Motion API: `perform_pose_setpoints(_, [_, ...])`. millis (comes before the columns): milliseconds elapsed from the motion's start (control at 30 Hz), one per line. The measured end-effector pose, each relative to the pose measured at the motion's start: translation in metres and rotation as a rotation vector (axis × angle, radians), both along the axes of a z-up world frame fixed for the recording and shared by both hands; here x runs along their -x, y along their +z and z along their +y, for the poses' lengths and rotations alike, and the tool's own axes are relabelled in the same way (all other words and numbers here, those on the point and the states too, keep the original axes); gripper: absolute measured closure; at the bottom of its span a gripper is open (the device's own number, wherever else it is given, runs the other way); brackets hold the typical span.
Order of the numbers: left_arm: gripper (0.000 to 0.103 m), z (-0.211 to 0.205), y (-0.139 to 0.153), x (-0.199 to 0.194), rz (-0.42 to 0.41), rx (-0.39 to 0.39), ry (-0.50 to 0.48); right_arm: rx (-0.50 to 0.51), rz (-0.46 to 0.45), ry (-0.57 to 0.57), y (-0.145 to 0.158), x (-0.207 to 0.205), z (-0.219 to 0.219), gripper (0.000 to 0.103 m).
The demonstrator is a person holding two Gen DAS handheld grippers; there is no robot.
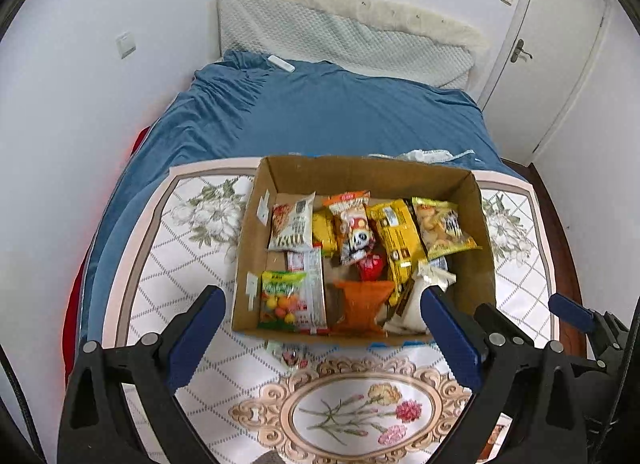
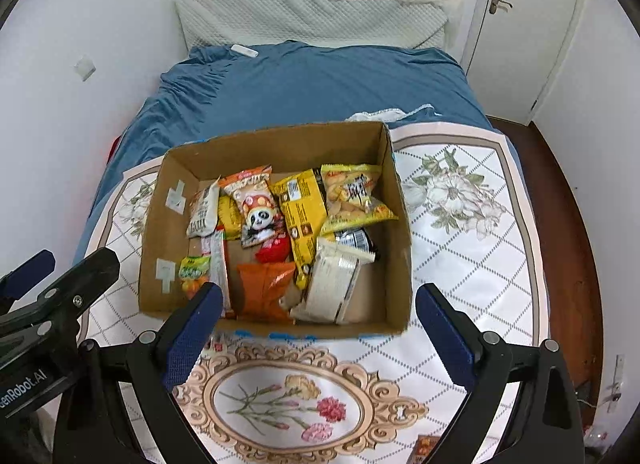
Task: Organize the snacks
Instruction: 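Grasp small clear candy packet with left tool while right tool grasps brown biscuit packet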
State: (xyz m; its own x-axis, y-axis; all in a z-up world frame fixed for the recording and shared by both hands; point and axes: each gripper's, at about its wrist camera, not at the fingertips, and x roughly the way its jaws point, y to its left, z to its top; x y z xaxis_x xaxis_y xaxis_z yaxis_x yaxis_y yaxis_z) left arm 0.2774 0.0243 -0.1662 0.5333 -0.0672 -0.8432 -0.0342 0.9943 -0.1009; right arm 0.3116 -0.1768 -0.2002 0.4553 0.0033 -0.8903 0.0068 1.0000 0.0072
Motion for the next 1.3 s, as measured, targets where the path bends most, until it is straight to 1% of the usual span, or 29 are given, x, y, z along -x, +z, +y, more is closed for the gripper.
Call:
perform_pose_setpoints(100, [0.003,0.0,-0.008,0.022,0.032,-0.002,0.019,-0.026,0.03,-0.013,-0.008,0.024,-0.01,0.004])
perform_pose_setpoints(167, [0.003,0.002,-0.02,0.037,0.065,0.017,0.035,-0.034,0.064,-0.029,-0.019,0.039,-0.021,0.004])
perform_pose_setpoints(233, [0.003,0.001,-0.037,0.052,0.097,0.027,0.049,-0.039,0.119,-0.066,-0.039,0.057,-0.04,0.004])
perform_pose_setpoints(300, [0.003,-0.002,-0.06,0.066,0.134,0.028,0.057,-0.036,0.172,-0.109,-0.061,0.073,-0.062,0.004])
perform_pose_setpoints(333, [0.003,-0.005,-0.072,0.073,0.158,0.029,0.056,-0.034,0.212,-0.139,-0.078,0.084,-0.078,0.004])
perform_pose_setpoints(400, [0.003,-0.009,-0.1,0.083,0.215,0.037,0.064,-0.037,0.265,-0.188,-0.099,0.097,-0.102,0.004])
perform_pose_setpoints(533, [0.003,-0.015,-0.146,0.099,0.295,0.058,0.074,-0.035,0.37,-0.274,-0.147,0.126,-0.145,0.004])
perform_pose_setpoints(667, [0.003,-0.019,-0.18,0.111,0.342,0.057,0.089,-0.044,0.428,-0.325,-0.18,0.143,-0.163,0.004])
perform_pose_setpoints(833, [0.003,-0.019,-0.202,0.117,0.37,0.046,0.105,-0.031,0.499,-0.374,-0.226,0.162,-0.173,0.004])
perform_pose_setpoints(900, [0.003,-0.015,-0.207,0.115,0.377,0.038,0.116,-0.038,0.51,-0.388,-0.237,0.166,-0.174,0.004])
perform_pose_setpoints(967, [0.003,-0.009,-0.21,0.111,0.376,0.041,0.136,-0.022,0.48,-0.396,-0.239,0.169,-0.171,0.005])
perform_pose_setpoints(1000, [0.003,-0.005,-0.211,0.108,0.375,0.038,0.146,-0.02,0.464,-0.392,-0.238,0.169,-0.168,0.008])
perform_pose_setpoints(1033, [0.003,-0.001,-0.212,0.104,0.376,0.038,0.156,-0.017,0.441,-0.38,-0.237,0.168,-0.162,0.012])
perform_pose_setpoints(1067, [0.003,0.004,-0.212,0.098,0.377,0.046,0.171,-0.009,0.431,-0.369,-0.234,0.166,-0.156,0.022])
perform_pose_setpoints(1100, [0.003,0.009,-0.212,0.093,0.374,0.047,0.186,0.0,0.418,-0.353,-0.233,0.163,-0.15,0.031])
perform_pose_setpoints(1167, [0.003,0.019,-0.212,0.077,0.361,0.039,0.211,-0.015,0.403,-0.317,-0.232,0.158,-0.136,0.032])
perform_pose_setpoints(1233, [0.003,0.025,-0.216,0.059,0.355,0.01,0.22,-0.038,0.391,-0.284,-0.232,0.15,-0.121,0.034])
perform_pose_setpoints(1300, [0.003,0.029,-0.222,0.043,0.359,-0.007,0.216,-0.064,0.385,-0.265,-0.233,0.145,-0.111,0.034])
